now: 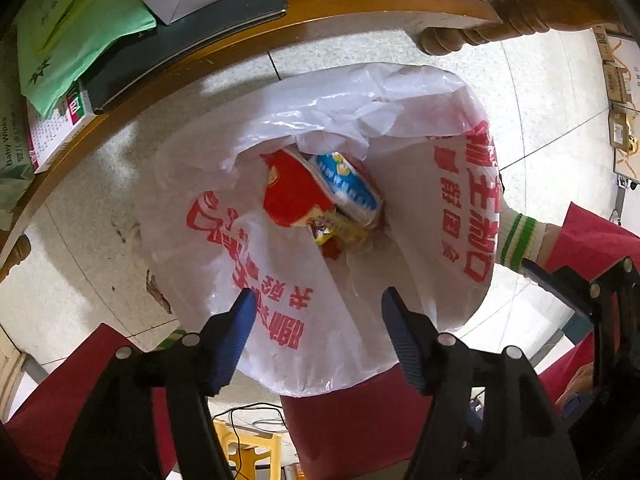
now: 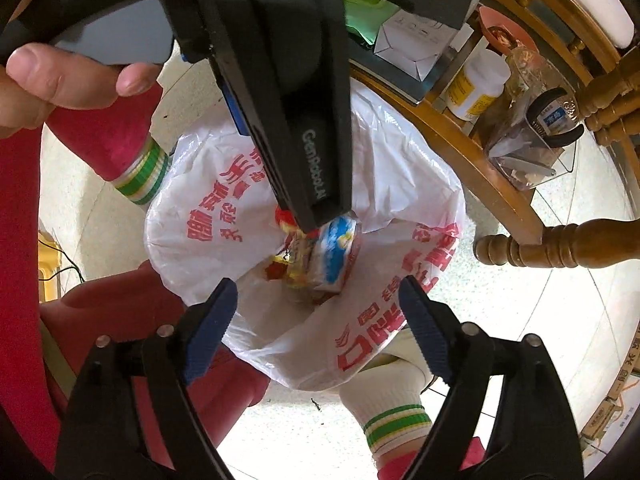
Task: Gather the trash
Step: 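Open both tools to drop the cup and medicine box into the bag, then raise both tools back over the table toward the tissue and card box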
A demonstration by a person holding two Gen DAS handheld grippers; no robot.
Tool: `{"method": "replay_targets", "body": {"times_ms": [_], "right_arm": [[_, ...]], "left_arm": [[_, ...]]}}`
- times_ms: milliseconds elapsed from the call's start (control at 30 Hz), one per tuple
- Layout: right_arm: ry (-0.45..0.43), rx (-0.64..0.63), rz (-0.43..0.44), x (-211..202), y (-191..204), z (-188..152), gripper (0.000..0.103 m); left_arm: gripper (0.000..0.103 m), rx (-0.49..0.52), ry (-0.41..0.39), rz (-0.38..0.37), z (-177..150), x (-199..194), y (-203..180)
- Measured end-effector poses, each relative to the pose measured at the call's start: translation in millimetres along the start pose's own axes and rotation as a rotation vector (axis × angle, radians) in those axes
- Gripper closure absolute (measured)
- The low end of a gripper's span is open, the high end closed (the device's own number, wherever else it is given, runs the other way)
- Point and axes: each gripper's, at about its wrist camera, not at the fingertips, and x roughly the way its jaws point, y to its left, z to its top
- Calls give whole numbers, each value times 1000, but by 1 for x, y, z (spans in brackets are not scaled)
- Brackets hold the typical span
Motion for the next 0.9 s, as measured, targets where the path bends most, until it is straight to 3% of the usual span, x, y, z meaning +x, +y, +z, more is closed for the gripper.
{"method": "replay_targets", "body": {"times_ms": [267,500,700,900], "right_arm": [[-23,3,11,-8,-1,3,22],[-68,9,6,-39,4,-1,22],[-185,33,-4,-113,4,-17,18],[-381,57,-50,-221,-11,-17,10]], "left_arm": [[36,13,-15,22,-9,-8,-6],[33,21,-79,66,-32,-34,-6],[30,49,-220,146,-94,-90,-9],[26,81,-396,183,-163,-186,-8]]}}
